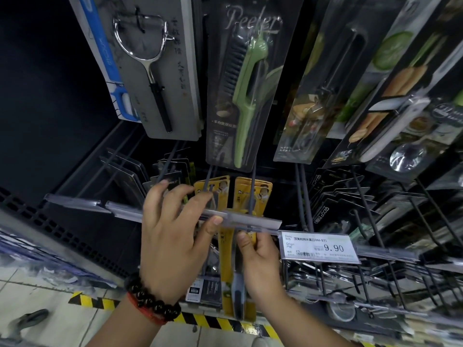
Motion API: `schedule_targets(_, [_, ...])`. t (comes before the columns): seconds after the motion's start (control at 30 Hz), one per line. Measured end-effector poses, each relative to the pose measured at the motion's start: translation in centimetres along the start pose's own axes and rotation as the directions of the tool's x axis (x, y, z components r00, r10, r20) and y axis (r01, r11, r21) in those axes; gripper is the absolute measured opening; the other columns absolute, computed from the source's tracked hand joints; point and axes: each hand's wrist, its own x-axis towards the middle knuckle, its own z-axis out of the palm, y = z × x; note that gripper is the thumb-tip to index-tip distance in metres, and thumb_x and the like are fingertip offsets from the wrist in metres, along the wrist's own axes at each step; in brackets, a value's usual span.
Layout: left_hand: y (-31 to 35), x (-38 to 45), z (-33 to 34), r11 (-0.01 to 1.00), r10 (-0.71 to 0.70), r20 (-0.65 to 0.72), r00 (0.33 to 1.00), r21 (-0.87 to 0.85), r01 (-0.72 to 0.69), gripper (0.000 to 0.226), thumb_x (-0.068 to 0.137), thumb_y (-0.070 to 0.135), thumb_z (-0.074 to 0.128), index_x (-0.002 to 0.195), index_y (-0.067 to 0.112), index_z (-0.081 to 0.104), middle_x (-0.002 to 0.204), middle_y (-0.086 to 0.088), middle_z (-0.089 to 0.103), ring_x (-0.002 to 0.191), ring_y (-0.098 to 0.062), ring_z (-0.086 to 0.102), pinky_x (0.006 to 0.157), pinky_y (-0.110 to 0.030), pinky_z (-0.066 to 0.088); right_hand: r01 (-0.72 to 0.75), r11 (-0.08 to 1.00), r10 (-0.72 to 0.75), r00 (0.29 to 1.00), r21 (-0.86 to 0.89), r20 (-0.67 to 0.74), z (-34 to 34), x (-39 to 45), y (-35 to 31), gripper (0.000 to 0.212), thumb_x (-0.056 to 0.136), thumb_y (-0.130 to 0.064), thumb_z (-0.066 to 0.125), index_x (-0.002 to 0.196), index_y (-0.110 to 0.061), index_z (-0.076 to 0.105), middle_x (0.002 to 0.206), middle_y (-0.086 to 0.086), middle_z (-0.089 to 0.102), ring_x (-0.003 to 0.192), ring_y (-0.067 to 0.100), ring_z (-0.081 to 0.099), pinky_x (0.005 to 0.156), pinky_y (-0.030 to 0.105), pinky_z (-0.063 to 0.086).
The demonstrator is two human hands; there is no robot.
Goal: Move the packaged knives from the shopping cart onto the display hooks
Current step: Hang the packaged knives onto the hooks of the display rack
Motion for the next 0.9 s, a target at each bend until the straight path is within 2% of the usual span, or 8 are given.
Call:
schedule_targets(0.07, [0.1,0.0,0.0,1.0,0.001,-0.001,1.0,0.0,-0.001,0.041,0.091,0.045,0.05,0.114,0.016,0.066,0.118,-0.007,0.057,0.128,-0.038,0.036,0.109,-0.042,0.027,0.0,1.0,0.0,1.0,-0.015,0.023,0.0,0.1,0.4,0.028,0.098,-0.019,0.052,0.125,-0.021,0.053,0.118,-0.005,0.062,0.108,-0.004,0.055,0.086,0.007,0.044])
schedule_targets(0.1, [0.0,0.1,0.0,1.0,0.002,-0.001,1.0,0.002,-0.002,0.04,0.09,0.044,0.051,0.114,0.016,0.066,0.118,-0.007,0.057,0.128,-0.038,0.036,0.108,-0.042,0.027,-0.002,1.0,0.003,0.999,-0.017,0.035,0.1,0.1,0.5,0.03,0.098,-0.02,0.052,0.128,-0.02,0.053,0.119,-0.006,0.063,0.109,-0.003,0.056,0.085,0.007,0.045])
schedule_targets(0.17, [0.0,0.1,0.0,1.0,0.0,-0.002,1.0,0.01,0.0,0.04,0.09,0.045,0.05,0.113,0.016,0.066,0.118,-0.007,0.056,0.128,-0.037,0.035,0.108,-0.043,0.028,-0.02,0.999,0.022,0.999,-0.027,0.048,0.2,0.3,0.9,0.033,0.097,-0.026,0.052,0.13,-0.02,0.053,0.117,-0.009,0.064,0.108,0.001,0.058,0.087,0.016,0.049])
schedule_targets(0.27, [0.0,0.1,0.0,1.0,-0.008,0.0,1.0,0.018,0.008,0.042,0.09,0.046,0.049,0.113,0.015,0.066,0.119,-0.008,0.056,0.128,-0.037,0.034,0.108,-0.043,0.028,-0.011,0.998,0.014,0.999,-0.066,0.04,0.4,0.5,1.4,0.035,0.094,-0.042,0.052,0.12,-0.019,0.056,0.097,-0.009,0.065,0.09,0.003,0.061,0.074,0.026,0.049])
schedule_targets(0.4, [0.1,0.0,-0.1,1.0,-0.015,0.008,1.0,0.018,0.015,0.044,0.091,0.047,0.049,0.114,0.014,0.066,0.119,-0.008,0.057,0.128,-0.037,0.034,0.108,-0.042,0.028,-0.048,0.999,0.048,0.996,-0.01,0.072,0.2,0.6,1.1,0.044,0.089,-0.056,0.053,0.121,-0.025,0.056,0.111,-0.004,0.066,0.106,0.013,0.062,0.088,0.034,0.052])
schedule_targets(0.57, [0.1,0.1,0.0,1.0,-0.009,0.007,1.0,0.024,0.009,0.044,0.09,0.046,0.05,0.115,0.013,0.066,0.12,-0.009,0.057,0.129,-0.038,0.034,0.107,-0.044,0.029,-0.005,0.995,-0.002,0.998,0.103,0.068,-0.2,-0.1,0.6,0.03,0.089,-0.035,0.055,0.119,-0.029,0.059,0.114,-0.01,0.067,0.113,0.007,0.06,0.096,0.028,0.049])
schedule_targets(0.73, [0.1,0.1,0.1,1.0,-0.004,0.005,1.0,0.024,0.004,0.043,0.09,0.045,0.051,0.115,0.013,0.066,0.119,-0.01,0.057,0.128,-0.038,0.034,0.106,-0.044,0.03,0.01,0.978,-0.025,0.997,0.21,0.068,-0.5,-0.4,0.0,0.024,0.092,-0.019,0.055,0.115,-0.021,0.061,0.108,-0.01,0.071,0.107,0.005,0.064,0.085,0.013,0.048])
schedule_targets(0.9, [0.1,0.1,0.1,1.0,-0.004,-0.004,1.0,0.016,0.004,0.043,0.09,0.045,0.051,0.114,0.013,0.066,0.119,-0.01,0.056,0.128,-0.038,0.034,0.106,-0.043,0.03,0.035,0.977,-0.05,0.997,0.209,0.064,-0.6,-0.4,-0.1,0.021,0.094,-0.011,0.055,0.112,-0.018,0.062,0.105,-0.006,0.071,0.103,0.005,0.065,0.083,0.012,0.048])
